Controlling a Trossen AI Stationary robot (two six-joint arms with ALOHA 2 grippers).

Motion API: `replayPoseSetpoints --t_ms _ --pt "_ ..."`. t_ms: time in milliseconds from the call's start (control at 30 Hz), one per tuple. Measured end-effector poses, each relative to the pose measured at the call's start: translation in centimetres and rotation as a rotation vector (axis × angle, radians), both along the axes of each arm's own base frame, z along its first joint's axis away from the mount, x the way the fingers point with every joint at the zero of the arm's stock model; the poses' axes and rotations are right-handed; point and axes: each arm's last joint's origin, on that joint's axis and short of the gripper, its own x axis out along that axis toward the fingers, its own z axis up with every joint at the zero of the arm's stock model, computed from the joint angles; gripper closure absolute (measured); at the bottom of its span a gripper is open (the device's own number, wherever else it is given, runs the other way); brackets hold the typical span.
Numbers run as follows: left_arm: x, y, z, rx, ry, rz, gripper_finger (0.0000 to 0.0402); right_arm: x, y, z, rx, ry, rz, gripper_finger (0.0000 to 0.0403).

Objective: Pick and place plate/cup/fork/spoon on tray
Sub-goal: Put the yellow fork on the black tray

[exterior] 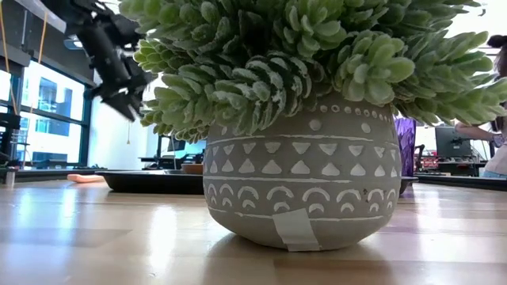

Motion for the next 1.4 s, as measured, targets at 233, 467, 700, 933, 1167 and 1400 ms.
replayPoseSetpoints --t_ms 233,467,700,933,1167,1400 --pt "-0.3 0.8 -2.3 -0.16 0.124 0.065 0.0271 0.0 0.0 0.0 0.0 0.001 0.002 0.0341" --pt "0.2 1.4 -3.8 -0.234 0.166 0.108 0.0271 0.0 0.0 0.0 -0.001 0.002 0.006 0.0341" --pt "0.4 1.8 -5.5 -0.296 0.259 0.162 0.0271 0.0 0.0 0.0 0.0 0.002 0.007 0.0341" --pt "0.7 2.1 -6.8 -0.366 0.289 0.201 0.0271 0.2 0.6 0.0 -0.006 0.008 0.043 0.0341" --pt "0.9 2.4 -7.8 -0.399 0.312 0.247 0.0271 0.3 1.4 0.0 -0.008 0.009 0.069 0.0341" --pt "1.1 2.7 -8.8 -0.434 0.33 0.283 0.0271 0.3 1.5 0.0 -0.011 0.011 0.077 0.0341"
